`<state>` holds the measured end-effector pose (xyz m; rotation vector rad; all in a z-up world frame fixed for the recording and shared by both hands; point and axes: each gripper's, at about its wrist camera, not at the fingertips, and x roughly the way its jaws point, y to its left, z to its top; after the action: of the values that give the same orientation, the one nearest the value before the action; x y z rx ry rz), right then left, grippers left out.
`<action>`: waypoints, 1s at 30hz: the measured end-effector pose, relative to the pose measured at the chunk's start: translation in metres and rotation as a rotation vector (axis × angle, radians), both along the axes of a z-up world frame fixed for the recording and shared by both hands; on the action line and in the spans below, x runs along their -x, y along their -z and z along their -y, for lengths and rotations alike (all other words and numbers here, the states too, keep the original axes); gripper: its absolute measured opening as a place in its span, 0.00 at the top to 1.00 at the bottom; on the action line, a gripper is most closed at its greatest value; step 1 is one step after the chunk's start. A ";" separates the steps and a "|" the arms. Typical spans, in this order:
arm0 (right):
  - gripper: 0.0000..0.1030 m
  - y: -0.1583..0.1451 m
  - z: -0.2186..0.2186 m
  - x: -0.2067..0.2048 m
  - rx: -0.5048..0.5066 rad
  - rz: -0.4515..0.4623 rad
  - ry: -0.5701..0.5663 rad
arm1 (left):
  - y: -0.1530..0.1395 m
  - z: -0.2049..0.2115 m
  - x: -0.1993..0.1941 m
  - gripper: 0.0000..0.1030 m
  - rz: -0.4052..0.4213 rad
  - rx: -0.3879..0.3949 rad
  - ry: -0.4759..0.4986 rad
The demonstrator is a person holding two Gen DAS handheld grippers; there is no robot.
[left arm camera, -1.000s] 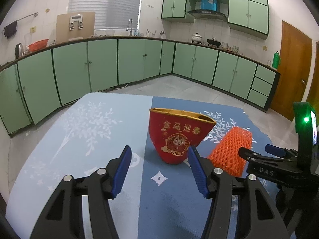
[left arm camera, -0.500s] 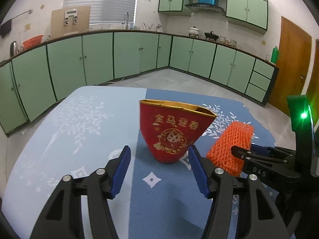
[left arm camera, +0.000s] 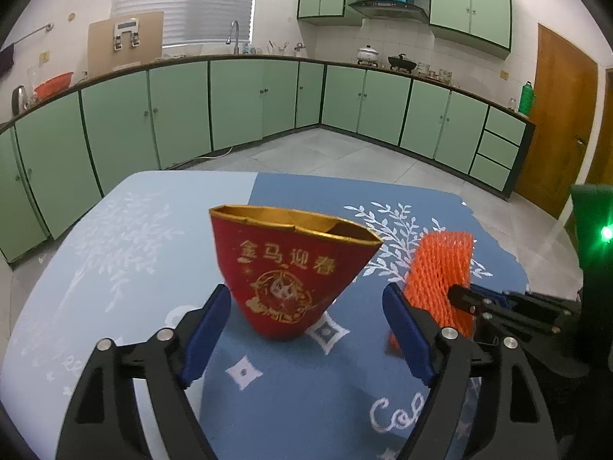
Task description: Collect trash
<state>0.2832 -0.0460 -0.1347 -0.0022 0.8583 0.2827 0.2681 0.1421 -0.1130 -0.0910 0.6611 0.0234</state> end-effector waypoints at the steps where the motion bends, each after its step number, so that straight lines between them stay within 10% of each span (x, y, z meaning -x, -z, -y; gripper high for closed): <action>1: 0.92 0.000 0.000 0.000 -0.004 -0.002 0.000 | 0.001 0.001 -0.002 0.18 -0.004 -0.003 -0.006; 15: 0.92 0.003 0.002 -0.003 -0.021 -0.014 -0.002 | 0.008 -0.012 -0.031 0.15 -0.026 0.045 -0.017; 25: 0.91 0.003 0.002 -0.003 -0.021 -0.013 -0.002 | 0.005 -0.011 -0.027 0.57 0.015 0.064 0.006; 30: 0.91 0.003 0.002 -0.002 -0.022 -0.013 -0.002 | 0.004 -0.011 -0.034 0.48 0.010 0.049 0.000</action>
<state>0.2856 -0.0480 -0.1373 0.0192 0.8686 0.2941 0.3018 0.1528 -0.1171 -0.1387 0.6515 0.0067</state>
